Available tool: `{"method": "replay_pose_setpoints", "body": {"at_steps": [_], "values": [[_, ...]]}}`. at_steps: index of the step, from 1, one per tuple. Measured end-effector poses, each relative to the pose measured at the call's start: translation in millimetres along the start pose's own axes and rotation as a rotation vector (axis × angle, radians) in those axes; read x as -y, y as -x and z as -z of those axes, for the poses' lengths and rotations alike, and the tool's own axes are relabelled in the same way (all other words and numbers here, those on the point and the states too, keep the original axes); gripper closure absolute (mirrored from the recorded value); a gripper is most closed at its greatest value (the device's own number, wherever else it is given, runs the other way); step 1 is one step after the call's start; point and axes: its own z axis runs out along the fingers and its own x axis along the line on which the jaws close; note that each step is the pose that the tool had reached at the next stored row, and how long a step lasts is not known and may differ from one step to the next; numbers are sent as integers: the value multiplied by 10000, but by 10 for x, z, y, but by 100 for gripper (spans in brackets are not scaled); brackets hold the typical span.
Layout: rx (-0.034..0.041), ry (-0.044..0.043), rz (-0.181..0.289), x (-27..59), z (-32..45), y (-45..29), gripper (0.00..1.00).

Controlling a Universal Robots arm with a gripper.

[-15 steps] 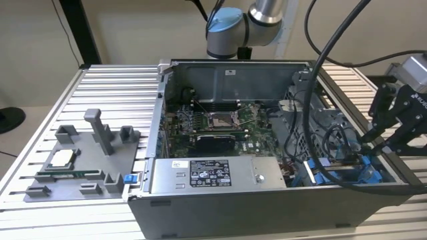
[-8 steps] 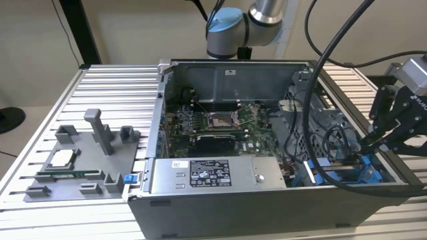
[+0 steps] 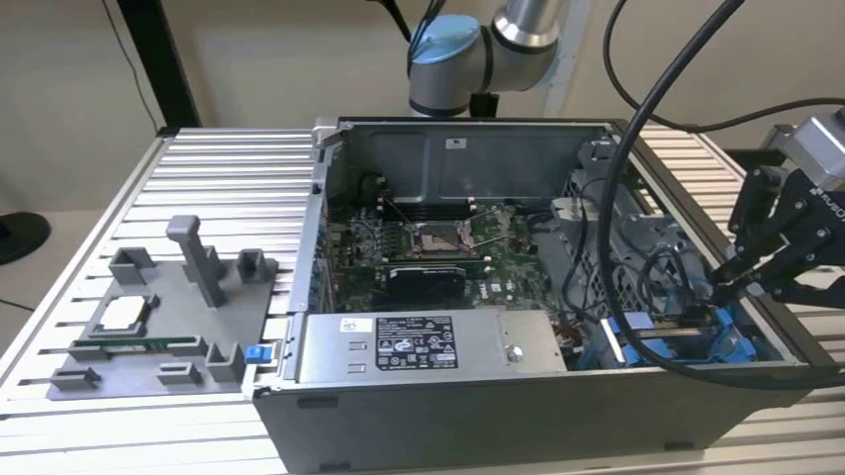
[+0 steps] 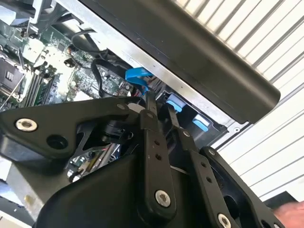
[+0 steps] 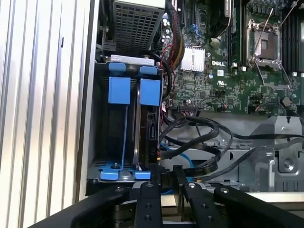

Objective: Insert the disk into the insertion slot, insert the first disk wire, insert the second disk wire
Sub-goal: 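Insert the second disk wire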

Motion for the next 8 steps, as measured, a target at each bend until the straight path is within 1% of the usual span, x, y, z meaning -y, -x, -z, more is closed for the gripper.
{"method": "replay_pose_setpoints", "body": {"at_steps": [2,3,8], "values": [[18,0,2,0,-1,-1,0],[21,-1,1,0,-1,-1,100],[35,-1,2,0,-2,-1,100]]}}
